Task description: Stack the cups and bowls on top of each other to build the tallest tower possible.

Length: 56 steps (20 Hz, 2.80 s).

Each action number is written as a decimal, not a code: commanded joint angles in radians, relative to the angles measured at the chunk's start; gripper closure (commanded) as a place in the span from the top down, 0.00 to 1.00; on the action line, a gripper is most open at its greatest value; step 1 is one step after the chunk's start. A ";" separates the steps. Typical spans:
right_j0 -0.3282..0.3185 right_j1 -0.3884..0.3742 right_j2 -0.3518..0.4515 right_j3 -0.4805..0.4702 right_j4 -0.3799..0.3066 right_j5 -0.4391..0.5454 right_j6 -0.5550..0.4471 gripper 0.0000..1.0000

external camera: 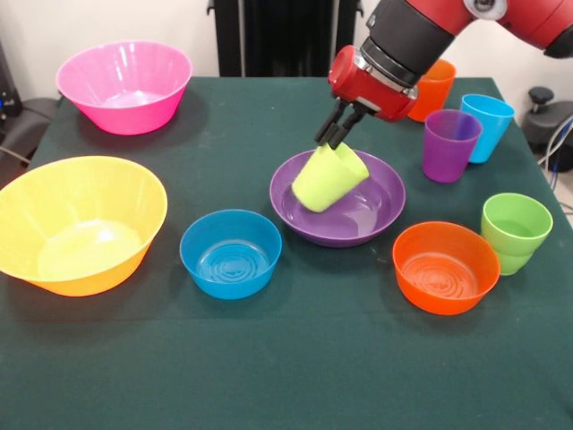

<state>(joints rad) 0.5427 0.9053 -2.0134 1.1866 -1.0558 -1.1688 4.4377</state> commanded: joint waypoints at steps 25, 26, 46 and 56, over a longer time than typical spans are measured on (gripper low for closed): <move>0.028 -0.307 0.473 -0.044 0.119 0.024 -0.246 0.00; 0.022 -0.316 0.486 -0.038 0.113 0.017 -0.273 0.00; -0.020 -0.445 0.713 -0.021 0.097 0.025 -0.478 0.00; -0.037 -0.558 0.830 0.038 0.169 0.028 -0.622 0.00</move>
<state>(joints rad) 0.5318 0.4047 -1.4004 1.2497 -0.9513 -1.1672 4.0799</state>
